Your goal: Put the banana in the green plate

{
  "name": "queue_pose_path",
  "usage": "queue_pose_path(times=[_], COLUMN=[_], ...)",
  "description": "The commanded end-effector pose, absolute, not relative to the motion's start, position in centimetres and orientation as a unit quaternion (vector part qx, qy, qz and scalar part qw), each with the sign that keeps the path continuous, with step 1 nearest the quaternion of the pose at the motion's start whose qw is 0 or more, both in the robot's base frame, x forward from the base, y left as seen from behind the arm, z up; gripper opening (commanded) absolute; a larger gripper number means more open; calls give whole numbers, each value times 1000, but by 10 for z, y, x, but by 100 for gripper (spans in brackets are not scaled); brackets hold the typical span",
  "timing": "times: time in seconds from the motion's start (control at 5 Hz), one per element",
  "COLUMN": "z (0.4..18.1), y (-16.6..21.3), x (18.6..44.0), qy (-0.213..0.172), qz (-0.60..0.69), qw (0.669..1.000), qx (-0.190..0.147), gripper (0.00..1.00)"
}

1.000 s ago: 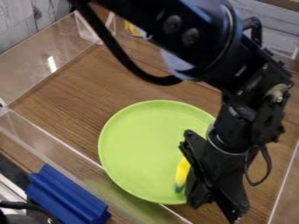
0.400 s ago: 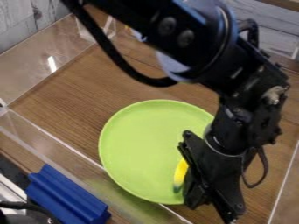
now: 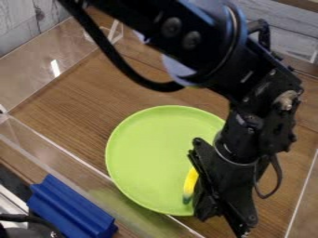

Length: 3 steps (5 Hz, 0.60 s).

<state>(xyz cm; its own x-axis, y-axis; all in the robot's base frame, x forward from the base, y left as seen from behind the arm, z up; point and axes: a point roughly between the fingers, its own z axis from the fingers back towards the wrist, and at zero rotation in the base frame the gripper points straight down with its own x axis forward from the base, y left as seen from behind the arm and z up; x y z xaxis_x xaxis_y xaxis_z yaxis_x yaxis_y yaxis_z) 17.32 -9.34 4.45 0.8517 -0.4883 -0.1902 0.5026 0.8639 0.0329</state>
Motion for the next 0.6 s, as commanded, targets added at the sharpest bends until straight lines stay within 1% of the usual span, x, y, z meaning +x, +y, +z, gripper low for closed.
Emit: queue_pose_path(times=[0.0,0.4], z=[54,54], y=[-92,-90], x=[179,179], qy=[64,63], qz=[-256,-260], qw=[964,963], qx=[36,33], gripper=[0,0])
